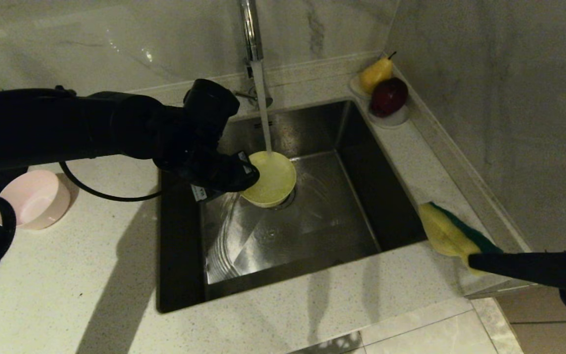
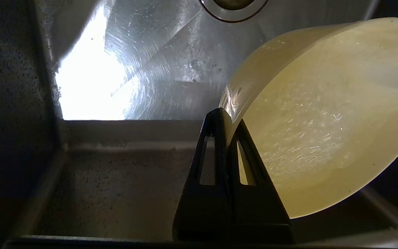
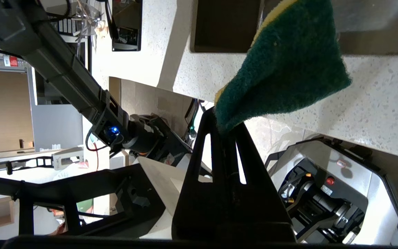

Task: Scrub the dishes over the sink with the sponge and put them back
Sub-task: Wash the bowl

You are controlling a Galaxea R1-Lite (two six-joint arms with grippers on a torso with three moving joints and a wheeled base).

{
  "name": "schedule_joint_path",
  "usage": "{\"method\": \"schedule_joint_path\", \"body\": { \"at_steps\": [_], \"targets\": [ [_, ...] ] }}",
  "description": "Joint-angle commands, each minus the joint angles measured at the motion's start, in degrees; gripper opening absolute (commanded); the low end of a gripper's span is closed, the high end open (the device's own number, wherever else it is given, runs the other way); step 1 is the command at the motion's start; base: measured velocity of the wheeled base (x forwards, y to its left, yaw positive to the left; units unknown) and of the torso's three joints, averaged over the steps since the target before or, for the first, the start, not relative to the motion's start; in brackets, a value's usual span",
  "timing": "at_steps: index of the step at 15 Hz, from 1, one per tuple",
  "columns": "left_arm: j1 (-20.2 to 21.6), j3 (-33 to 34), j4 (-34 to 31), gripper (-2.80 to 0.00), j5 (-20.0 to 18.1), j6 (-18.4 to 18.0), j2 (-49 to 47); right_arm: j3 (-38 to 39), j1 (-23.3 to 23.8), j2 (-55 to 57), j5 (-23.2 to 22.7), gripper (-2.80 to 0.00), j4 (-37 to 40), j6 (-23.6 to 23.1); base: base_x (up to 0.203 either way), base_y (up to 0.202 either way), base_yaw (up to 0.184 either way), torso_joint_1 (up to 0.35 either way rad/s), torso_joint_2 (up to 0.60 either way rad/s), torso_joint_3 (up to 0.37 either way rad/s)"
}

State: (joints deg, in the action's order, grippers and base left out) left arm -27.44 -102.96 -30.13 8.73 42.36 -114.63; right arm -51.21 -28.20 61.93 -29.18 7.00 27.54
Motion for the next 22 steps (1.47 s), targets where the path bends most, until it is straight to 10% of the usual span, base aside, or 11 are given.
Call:
{"method": "schedule_joint_path", "body": {
  "at_steps": [1,5,14,22],
  "targets": [
    [0.0,2.3,0.3,-2.80,0.2,0.1,2.2,0.3,0.0,0.0,-0.2,-2.80,0.0,0.1,0.000,0.000,0.000,0.000,0.00,0.000],
    [0.1,11.3,7.6,-2.80,0.7,-1.8,8.3,0.5,0.7,0.1,0.3,-2.80,0.2,0.4,0.000,0.000,0.000,0.000,0.00,0.000],
    [3.5,41.3,58.1,-2.80,6.3,-30.1,19.7,-0.1,0.7,-0.1,0.4,-2.80,0.3,0.4,0.000,0.000,0.000,0.000,0.00,0.000],
    [5.4,43.3,74.9,-2.80,7.0,-34.8,22.5,0.2,0.2,-0.4,0.1,-2.80,0.3,0.1,0.000,0.000,0.000,0.000,0.00,0.000]
  ]
}}
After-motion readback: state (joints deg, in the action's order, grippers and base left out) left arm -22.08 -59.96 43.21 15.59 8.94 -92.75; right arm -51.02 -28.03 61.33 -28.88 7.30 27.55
